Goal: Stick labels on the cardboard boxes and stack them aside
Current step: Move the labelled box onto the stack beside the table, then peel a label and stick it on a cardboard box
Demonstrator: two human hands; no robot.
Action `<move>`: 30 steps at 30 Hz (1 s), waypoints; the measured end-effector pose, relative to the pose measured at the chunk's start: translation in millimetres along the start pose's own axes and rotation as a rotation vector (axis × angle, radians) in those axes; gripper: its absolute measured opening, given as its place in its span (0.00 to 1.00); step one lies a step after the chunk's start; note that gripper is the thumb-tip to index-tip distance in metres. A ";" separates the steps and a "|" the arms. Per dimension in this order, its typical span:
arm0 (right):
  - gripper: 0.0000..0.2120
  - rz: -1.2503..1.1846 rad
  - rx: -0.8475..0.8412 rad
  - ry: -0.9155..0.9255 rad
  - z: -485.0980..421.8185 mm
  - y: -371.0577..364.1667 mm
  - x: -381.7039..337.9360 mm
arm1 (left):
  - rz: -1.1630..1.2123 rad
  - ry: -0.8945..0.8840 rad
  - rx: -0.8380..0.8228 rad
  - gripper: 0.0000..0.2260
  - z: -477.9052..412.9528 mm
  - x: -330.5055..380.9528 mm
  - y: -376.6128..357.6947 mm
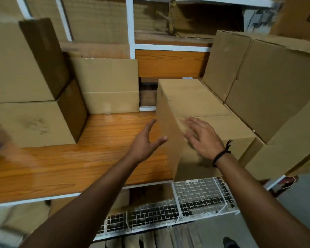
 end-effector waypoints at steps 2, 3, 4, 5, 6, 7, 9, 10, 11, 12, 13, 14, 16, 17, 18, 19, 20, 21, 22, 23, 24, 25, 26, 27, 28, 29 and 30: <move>0.32 -0.061 -0.011 0.028 -18.1 -21.9 -32.2 | -0.034 0.050 0.092 0.37 9.9 -27.7 38.1; 0.29 -0.088 -0.022 0.044 -26.7 -33.5 -49.4 | -0.049 0.075 0.134 0.37 15.3 -41.0 59.2; 0.28 -0.110 -0.029 0.066 -35.4 -45.9 -66.3 | -0.059 0.097 0.176 0.37 19.8 -56.6 80.7; 0.27 -0.129 -0.035 0.095 -44.0 -58.7 -84.3 | -0.068 0.111 0.223 0.37 24.4 -71.3 103.4; 0.27 -0.148 -0.043 0.123 -52.0 -71.9 -102.9 | -0.073 0.124 0.275 0.37 28.8 -85.4 126.7; 0.26 -0.167 -0.059 0.145 -59.6 -85.7 -121.5 | -0.077 0.136 0.326 0.35 33.1 -99.3 149.1; 0.25 -0.192 -0.102 0.188 -75.4 -115.9 -160.1 | -0.085 0.146 0.417 0.33 40.7 -124.8 192.6; 0.25 -0.203 -0.122 0.207 -83.6 -129.8 -181.3 | -0.099 0.153 0.449 0.32 43.7 -137.8 212.6; 0.24 -0.218 -0.137 0.232 -92.9 -143.3 -204.0 | -0.128 0.151 0.480 0.31 47.0 -149.7 233.7; 0.24 -0.232 -0.148 0.269 -102.8 -156.5 -227.5 | -0.158 0.149 0.503 0.31 49.0 -163.5 254.5; 0.25 -0.251 -0.156 0.309 -112.7 -168.0 -252.4 | -0.185 0.147 0.529 0.30 51.3 -175.5 276.6; 0.26 -0.276 -0.162 0.346 -124.3 -179.8 -275.8 | -0.210 0.146 0.564 0.29 52.6 -189.6 299.7; 0.30 -0.374 -0.168 0.356 -152.8 -203.5 -315.1 | -0.262 0.138 0.651 0.30 53.7 -217.0 348.1; 0.33 -0.436 -0.163 0.322 -168.4 -214.2 -331.3 | -0.288 0.142 0.686 0.31 52.7 -231.1 371.7; 0.36 -0.501 -0.146 0.279 -183.7 -223.0 -345.3 | -0.312 0.153 0.708 0.32 49.5 -245.0 394.2; 0.39 -0.567 -0.121 0.239 -197.9 -230.1 -357.5 | -0.335 0.162 0.716 0.33 44.6 -257.7 414.5; 0.42 -0.614 -0.085 0.210 -211.2 -235.7 -368.7 | -0.357 0.168 0.717 0.34 38.9 -269.2 432.5; 0.45 -0.644 -0.041 0.188 -224.2 -241.0 -377.7 | -0.381 0.162 0.714 0.36 32.6 -279.2 448.5; 0.48 -0.661 0.008 0.163 -235.8 -245.0 -385.0 | -0.417 0.145 0.713 0.38 25.5 -288.4 462.2; 0.51 -0.682 0.064 0.138 -246.5 -246.9 -391.4 | -0.463 0.120 0.713 0.40 17.7 -295.8 474.4; 0.54 -0.705 0.122 0.109 -256.3 -248.6 -395.6 | -0.498 0.099 0.713 0.41 10.4 -302.4 484.3; 0.56 -0.722 0.174 0.086 -265.3 -250.4 -398.6 | -0.517 0.090 0.707 0.42 2.9 -309.4 492.2; 0.57 -0.723 0.212 0.078 -272.9 -252.1 -401.4 | -0.520 0.097 0.694 0.43 -4.5 -316.7 498.5; 0.58 -0.696 0.241 0.095 -279.0 -254.0 -405.0 | -0.519 0.107 0.678 0.44 -11.3 -323.3 502.9; 0.58 -0.641 0.259 0.131 -285.1 -256.4 -409.1 | -0.513 0.118 0.662 0.45 -18.1 -330.6 506.0; 0.58 -0.574 0.269 0.173 -289.1 -259.0 -412.0 | -0.505 0.128 0.644 0.46 -23.2 -336.0 506.6; 0.58 -0.499 0.270 0.207 -292.9 -262.5 -413.6 | -0.487 0.138 0.618 0.47 -28.5 -341.7 505.7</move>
Point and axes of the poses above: each hand's wrist, its own z-axis away from the middle knuckle, its own y-axis out of the back of the hand, x = y × z, the point moved 7 cm from there along -z, towards the middle knuckle, and after that the axes turned 14 degrees about -z, right-handed, at the moved point
